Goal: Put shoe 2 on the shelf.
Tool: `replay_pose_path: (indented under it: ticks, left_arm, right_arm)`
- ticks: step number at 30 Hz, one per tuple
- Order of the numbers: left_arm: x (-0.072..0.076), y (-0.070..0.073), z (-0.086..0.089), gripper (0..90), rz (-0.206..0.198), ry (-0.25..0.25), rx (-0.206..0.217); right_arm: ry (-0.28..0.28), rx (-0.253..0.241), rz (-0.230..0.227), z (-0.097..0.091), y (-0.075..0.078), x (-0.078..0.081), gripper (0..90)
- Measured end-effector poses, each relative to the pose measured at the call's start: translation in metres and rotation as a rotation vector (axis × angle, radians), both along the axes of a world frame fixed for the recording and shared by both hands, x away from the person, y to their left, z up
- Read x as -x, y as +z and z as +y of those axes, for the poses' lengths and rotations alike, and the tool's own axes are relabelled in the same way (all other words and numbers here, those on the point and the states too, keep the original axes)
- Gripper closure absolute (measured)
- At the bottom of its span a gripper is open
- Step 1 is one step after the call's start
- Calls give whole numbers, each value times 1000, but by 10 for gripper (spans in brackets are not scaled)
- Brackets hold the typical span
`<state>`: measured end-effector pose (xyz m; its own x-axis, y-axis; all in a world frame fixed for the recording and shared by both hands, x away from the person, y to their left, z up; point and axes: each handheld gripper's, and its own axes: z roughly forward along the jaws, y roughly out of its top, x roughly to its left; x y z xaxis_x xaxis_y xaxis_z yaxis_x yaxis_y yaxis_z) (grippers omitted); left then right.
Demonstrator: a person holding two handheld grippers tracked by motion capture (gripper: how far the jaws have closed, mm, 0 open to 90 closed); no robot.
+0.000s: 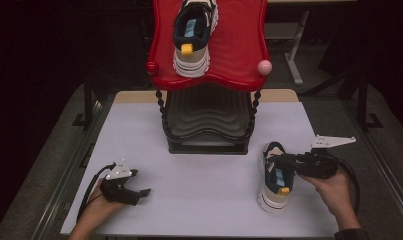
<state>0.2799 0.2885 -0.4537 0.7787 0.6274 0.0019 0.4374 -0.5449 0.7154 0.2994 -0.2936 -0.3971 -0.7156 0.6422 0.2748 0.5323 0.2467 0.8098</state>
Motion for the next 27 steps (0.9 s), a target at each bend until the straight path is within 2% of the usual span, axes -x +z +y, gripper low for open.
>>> replay_pose_path:
  ticks: [7,17,27]
  left_arm:
    - [0,0,0,128,-1,0,-1]
    - [0,0,0,128,-3,2,1]
    - [0,0,0,129,-1,0,-1]
  right_arm:
    - [5,-38,-33,-6,13,3,680]
    - [5,-69,-91,-10,42,-1,682]
    - [-18,-115,-175,-20,83,-7,687]
